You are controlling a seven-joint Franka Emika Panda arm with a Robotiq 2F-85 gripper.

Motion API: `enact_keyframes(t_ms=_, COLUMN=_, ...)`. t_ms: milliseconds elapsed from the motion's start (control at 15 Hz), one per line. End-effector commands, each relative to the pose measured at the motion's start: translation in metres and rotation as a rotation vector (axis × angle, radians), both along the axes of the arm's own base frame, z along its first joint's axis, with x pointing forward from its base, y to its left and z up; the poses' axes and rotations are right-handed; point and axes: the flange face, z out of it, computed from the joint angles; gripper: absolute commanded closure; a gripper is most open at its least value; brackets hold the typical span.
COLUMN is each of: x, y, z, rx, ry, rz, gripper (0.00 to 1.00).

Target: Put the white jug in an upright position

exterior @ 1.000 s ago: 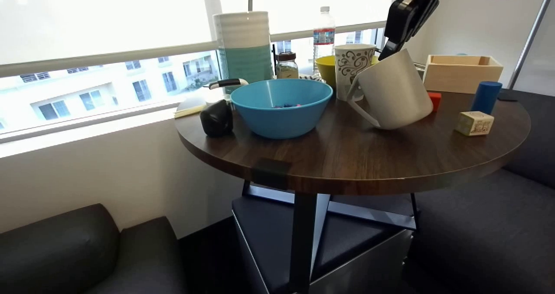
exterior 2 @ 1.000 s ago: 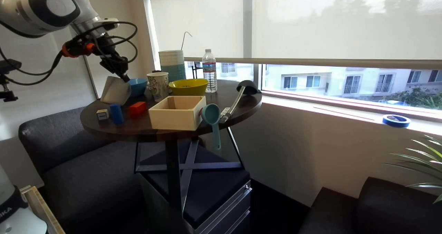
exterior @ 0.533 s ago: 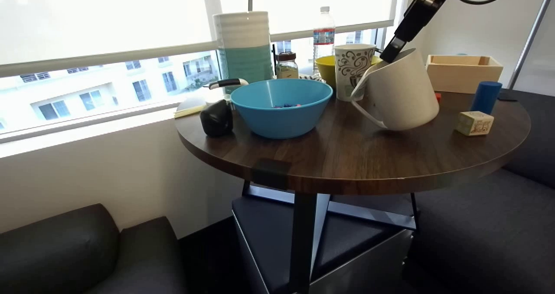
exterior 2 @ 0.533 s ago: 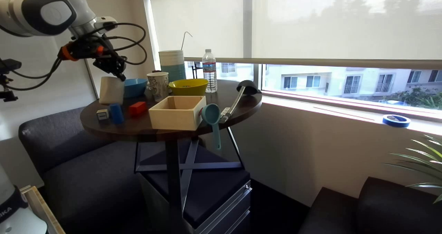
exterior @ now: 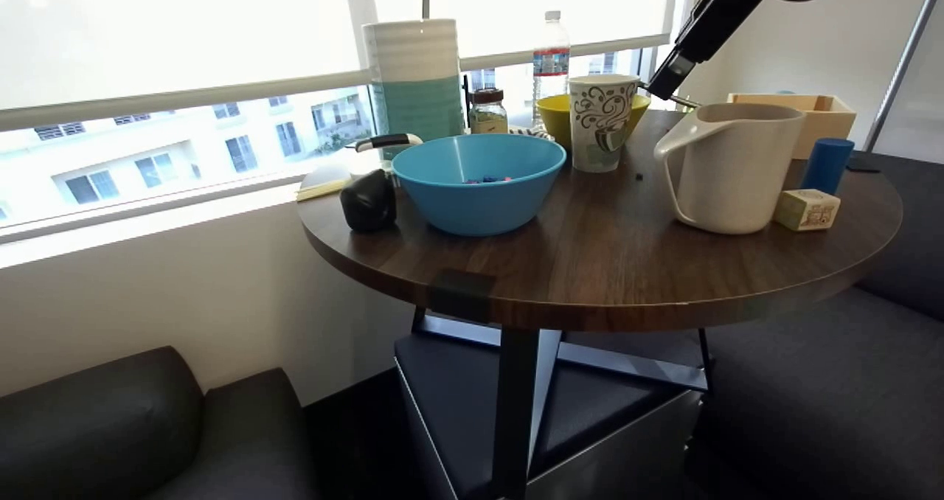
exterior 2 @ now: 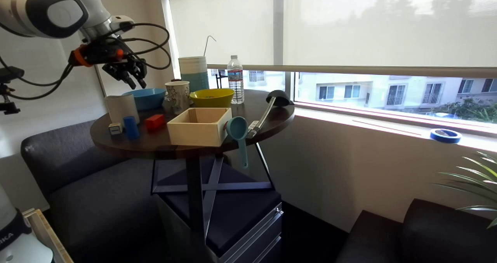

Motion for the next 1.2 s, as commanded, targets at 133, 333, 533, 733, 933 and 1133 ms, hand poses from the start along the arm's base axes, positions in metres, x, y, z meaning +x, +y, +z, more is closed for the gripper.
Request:
enact_keyframes(t_ms=133, x=-0.007, y=0.002, z=0.010, rx=0.014, ry=-0.004, rz=-0.011, gripper=0.15)
enact_keyframes(t_ms=333, x=-0.025, y=0.009, z=0.026, rx=0.021, ry=0.026, rz=-0.106, gripper=0.00)
enact_keyframes(t_ms=533, x=-0.047, y=0.019, z=0.052, rx=0.032, ry=0.071, rz=-0.191, gripper=0.00)
enact_keyframes(t_ms=733, x=-0.066, y=0.024, z=0.081, rx=0.048, ry=0.106, rz=-0.302, gripper=0.00)
enact_keyframes(t_ms=933, x=-0.077, y=0.022, z=0.102, rx=0.065, ry=0.118, rz=-0.421, gripper=0.00)
enact_keyframes(t_ms=1133, x=-0.081, y=0.017, z=0.108, rx=0.062, ry=0.126, rz=-0.504, gripper=0.00)
